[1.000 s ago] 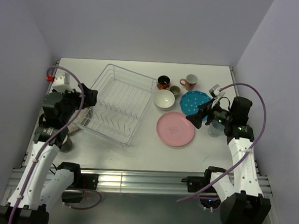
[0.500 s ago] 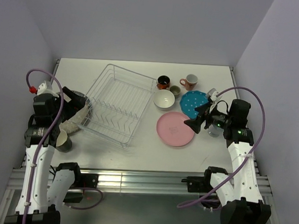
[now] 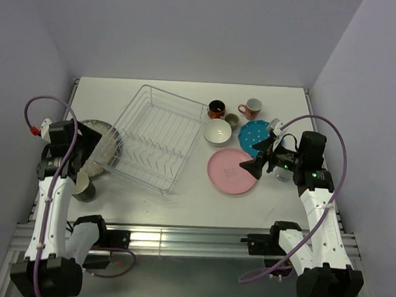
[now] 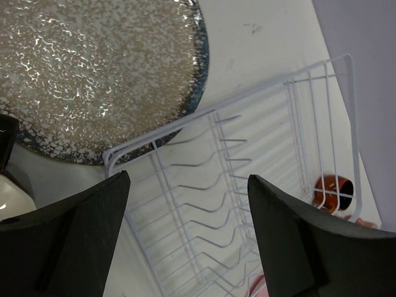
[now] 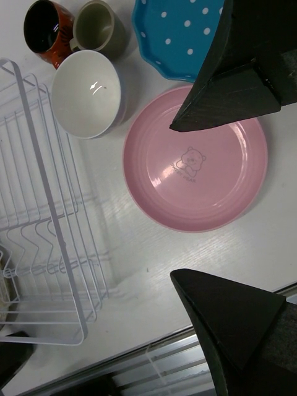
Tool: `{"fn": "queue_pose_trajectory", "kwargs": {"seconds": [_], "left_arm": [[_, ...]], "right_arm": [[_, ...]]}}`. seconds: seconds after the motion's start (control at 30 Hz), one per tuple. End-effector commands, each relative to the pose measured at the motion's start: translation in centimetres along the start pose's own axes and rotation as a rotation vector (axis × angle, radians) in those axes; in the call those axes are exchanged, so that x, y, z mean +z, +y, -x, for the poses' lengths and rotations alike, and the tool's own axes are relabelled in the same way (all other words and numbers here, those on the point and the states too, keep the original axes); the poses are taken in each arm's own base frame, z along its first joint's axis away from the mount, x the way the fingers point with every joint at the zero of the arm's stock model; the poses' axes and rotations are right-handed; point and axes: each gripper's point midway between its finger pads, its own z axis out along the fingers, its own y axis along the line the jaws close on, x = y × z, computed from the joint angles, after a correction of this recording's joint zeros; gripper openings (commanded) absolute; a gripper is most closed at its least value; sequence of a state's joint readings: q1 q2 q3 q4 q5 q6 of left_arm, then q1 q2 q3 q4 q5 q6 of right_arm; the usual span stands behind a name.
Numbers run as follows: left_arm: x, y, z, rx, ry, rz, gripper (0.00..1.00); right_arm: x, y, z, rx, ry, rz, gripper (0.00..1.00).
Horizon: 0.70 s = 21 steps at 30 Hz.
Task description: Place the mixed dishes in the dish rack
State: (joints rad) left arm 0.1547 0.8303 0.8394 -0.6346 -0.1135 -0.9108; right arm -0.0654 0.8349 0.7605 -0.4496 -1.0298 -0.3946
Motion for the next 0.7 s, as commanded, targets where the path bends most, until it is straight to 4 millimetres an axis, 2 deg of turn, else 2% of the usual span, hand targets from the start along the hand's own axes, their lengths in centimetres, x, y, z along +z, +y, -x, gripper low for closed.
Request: {"fn": "queue_pose_trajectory", "kwargs": {"seconds": [0.0, 0.13, 0.37, 0.47, 0.53, 0.63, 0.67], "left_arm": [[1.4, -0.7, 1.3, -0.085, -0.027, -0.012, 0.84], [2.7, -0.3, 2.5, -0.111, -0.037, 0.016, 0.83], [4.5, 2.1, 4.0, -0.096, -0.022, 0.122, 0.83], [4.3, 2.8, 4.1, -0.072, -0.009, 0.161, 0.81], [3.4, 3.3, 3.8, -0.066, -0.006, 0.184, 0.79], [1.5, 5.6, 3.4, -0.083, -0.039, 0.277, 0.75], [0.9, 6.5, 3.6, -0.087, -0.062, 0.313, 0.7]], "right_arm": [[0.0, 0.0, 0.5, -0.038, -0.004, -0.003, 0.99], [0.1, -0.1, 0.4, -0.036, 0.0, -0.003, 0.99], [0.3, 0.1, 0.2, -0.033, 0.002, 0.006, 0.99], [0.3, 0.0, 0.2, -0.032, 0.002, 0.003, 0.99], [0.4, 0.0, 0.1, -0.033, 0.003, 0.003, 0.99], [0.4, 0.0, 0.2, -0.032, 0.0, 0.005, 0.99], [0.4, 0.1, 0.0, -0.029, 0.001, 0.008, 0.99]]}}
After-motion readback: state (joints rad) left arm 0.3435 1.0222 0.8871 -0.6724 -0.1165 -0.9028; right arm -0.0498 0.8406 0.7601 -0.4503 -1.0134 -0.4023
